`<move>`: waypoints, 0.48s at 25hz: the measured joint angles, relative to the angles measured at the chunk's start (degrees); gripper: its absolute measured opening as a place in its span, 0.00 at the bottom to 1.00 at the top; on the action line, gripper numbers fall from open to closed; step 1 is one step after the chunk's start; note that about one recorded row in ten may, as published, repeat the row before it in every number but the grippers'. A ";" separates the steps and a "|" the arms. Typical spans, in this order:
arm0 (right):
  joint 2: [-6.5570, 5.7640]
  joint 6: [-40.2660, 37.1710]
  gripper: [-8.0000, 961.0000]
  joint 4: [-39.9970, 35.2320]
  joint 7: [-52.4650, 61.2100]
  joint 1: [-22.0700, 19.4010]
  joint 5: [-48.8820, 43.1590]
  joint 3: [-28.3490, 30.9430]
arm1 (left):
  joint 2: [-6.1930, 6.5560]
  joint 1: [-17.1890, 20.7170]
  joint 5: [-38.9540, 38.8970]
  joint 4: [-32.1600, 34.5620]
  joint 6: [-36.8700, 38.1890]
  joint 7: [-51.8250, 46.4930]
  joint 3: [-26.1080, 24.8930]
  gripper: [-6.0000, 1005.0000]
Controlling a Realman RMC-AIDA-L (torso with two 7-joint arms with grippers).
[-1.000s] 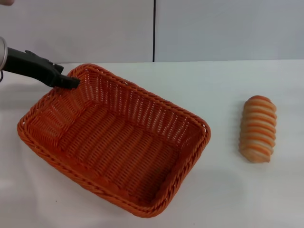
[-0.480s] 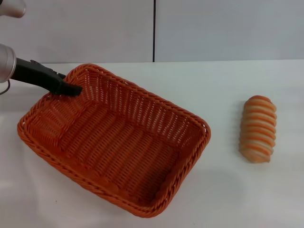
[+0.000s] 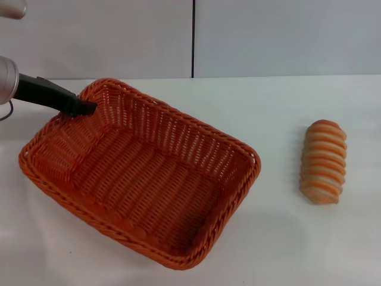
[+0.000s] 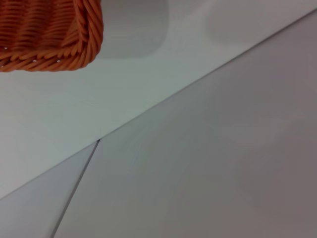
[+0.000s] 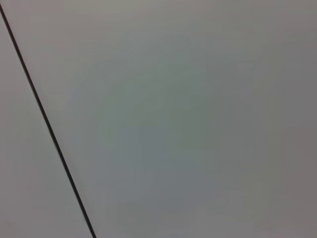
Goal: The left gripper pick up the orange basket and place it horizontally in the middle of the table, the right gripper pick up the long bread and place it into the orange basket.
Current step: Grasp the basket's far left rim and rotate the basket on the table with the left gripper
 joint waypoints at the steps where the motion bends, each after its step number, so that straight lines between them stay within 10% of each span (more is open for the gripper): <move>1: -0.01 0.00 0.66 0.00 0.00 0.00 0.00 -0.06 | -0.02 0.10 -0.32 0.01 -0.05 -0.14 -0.04 0.23; 12: -0.16 1.10 0.66 -0.04 0.01 0.19 0.00 -0.30 | 0.39 3.23 -11.48 1.06 0.92 -1.40 -1.25 0.19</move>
